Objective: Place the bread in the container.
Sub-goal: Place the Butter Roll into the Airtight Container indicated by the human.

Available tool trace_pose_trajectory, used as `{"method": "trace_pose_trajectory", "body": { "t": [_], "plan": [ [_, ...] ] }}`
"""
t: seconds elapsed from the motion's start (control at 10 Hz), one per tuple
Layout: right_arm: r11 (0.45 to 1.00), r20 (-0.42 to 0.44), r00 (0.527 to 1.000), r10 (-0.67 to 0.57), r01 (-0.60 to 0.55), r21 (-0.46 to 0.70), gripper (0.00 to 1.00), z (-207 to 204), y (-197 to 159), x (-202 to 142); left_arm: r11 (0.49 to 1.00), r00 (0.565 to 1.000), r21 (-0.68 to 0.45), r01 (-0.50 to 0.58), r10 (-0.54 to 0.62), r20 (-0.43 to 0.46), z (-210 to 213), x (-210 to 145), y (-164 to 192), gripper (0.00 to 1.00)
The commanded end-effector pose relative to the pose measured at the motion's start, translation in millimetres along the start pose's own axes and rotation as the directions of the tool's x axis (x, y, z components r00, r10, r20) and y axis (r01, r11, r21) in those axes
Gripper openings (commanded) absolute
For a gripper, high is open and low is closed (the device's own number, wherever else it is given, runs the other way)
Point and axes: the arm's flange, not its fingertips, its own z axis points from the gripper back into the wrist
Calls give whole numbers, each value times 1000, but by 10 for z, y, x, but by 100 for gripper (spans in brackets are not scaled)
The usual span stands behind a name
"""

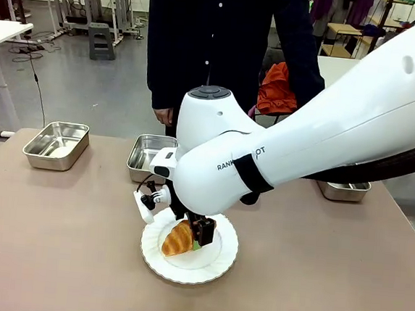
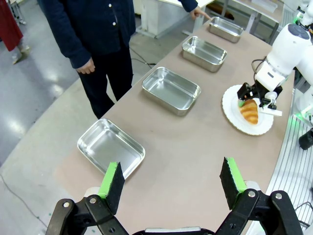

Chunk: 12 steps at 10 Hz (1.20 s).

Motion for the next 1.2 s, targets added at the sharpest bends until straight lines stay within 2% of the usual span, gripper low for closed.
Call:
{"method": "trace_pose_trajectory", "body": {
  "t": [0.0, 0.5, 0.6, 0.7, 0.8, 0.9, 1.0, 1.1],
  "plan": [
    [999, -6, 999, 31, -31, -12, 100, -91, -79, 17, 1000, 1000, 3, 5, -5, -2, 14, -1, -4, 100],
    [999, -18, 999, 36, -36, 1, 100, -189, -104, -1, 1000, 1000, 3, 5, -5, -2, 14, -1, -4, 100],
    [999, -27, 999, 32, -32, 1, 81, -174, -100, 2, 1000, 1000, 3, 5, -5, -2, 14, -1, -4, 100],
    [999, -36, 999, 35, -35, -4, 81, -160, -96, 3, 1000, 1000, 3, 5, -5, -2, 14, -1, -4, 100],
    [999, -38, 999, 39, -39, 0, 61, -148, -93, -2, 1000, 1000, 3, 5, -5, -2, 14, -1, -4, 100],
    [999, -38, 998, 47, -47, 10, 75, -149, -101, -8, 1000, 1000, 3, 5, -5, -2, 14, -1, -4, 100],
    [998, -15, 998, 54, -54, 20, 41, -151, -112, -13, 1000, 1000, 3, 5, -5, -2, 14, -1, -4, 100],
    [999, -18, 999, 36, -36, 12, 41, -186, -102, -3, 1000, 1000, 3, 5, -5, -2, 14, -1, -4, 100]
  ]
}}
